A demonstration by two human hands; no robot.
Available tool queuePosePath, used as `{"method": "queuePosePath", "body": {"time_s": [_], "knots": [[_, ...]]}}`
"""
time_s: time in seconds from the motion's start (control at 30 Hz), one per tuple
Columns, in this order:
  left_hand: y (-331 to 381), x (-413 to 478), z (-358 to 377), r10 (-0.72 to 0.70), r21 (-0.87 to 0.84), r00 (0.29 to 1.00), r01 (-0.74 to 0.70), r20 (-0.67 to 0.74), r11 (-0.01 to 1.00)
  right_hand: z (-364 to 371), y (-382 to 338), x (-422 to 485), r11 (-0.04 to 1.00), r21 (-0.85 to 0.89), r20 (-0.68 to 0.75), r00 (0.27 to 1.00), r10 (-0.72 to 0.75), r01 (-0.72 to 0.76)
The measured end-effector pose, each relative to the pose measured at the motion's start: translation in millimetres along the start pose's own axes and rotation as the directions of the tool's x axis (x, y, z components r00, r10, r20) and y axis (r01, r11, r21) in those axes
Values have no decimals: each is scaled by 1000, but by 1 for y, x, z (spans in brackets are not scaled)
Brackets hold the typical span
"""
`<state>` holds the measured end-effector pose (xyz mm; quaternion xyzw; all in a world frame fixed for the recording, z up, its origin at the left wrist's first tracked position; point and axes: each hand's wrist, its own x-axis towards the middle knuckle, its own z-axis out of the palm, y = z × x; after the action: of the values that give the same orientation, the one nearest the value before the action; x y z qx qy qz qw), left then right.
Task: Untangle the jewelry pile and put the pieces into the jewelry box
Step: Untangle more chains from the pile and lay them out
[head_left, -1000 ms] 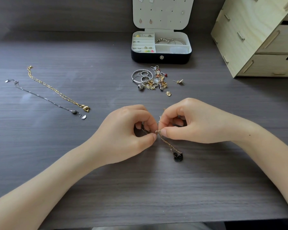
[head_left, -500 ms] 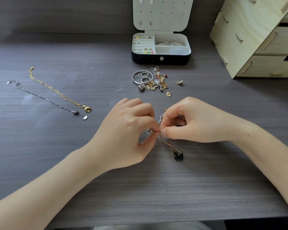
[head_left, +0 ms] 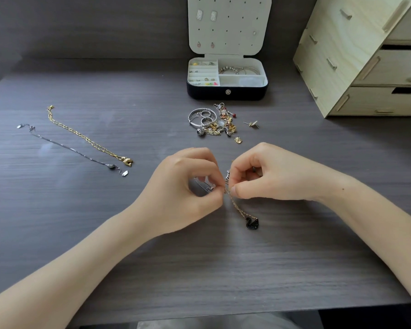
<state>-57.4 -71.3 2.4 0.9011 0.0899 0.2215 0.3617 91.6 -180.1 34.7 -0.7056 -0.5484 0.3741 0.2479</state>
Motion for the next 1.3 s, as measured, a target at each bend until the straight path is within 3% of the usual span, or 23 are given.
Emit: {"method": "queuePosePath", "body": {"time_s": [0.4,0.7,0.93,1.0,1.17,1.3], "knots": [[2,-3,7,-141,-217,989,148,49,965,13,-2,-10,995,6,-79,992,98,-98],[5,-1,11,-172,-308,985,155,-32,939,19,0,-14,983,119,-141,978,156,-140],[5,1,9,-273,-442,960,274,67,854,16,-1,-16,966,200,-150,970,192,-161],[3,0,10,-263,-390,962,272,78,880,15,-2,-16,964,203,-140,970,201,-170],[2,-5,11,-96,-105,995,96,1,990,14,-2,-14,962,185,-137,964,229,-203],[5,-4,9,-54,-82,998,50,-44,995,14,-4,-13,956,162,-145,952,269,-246]]}}
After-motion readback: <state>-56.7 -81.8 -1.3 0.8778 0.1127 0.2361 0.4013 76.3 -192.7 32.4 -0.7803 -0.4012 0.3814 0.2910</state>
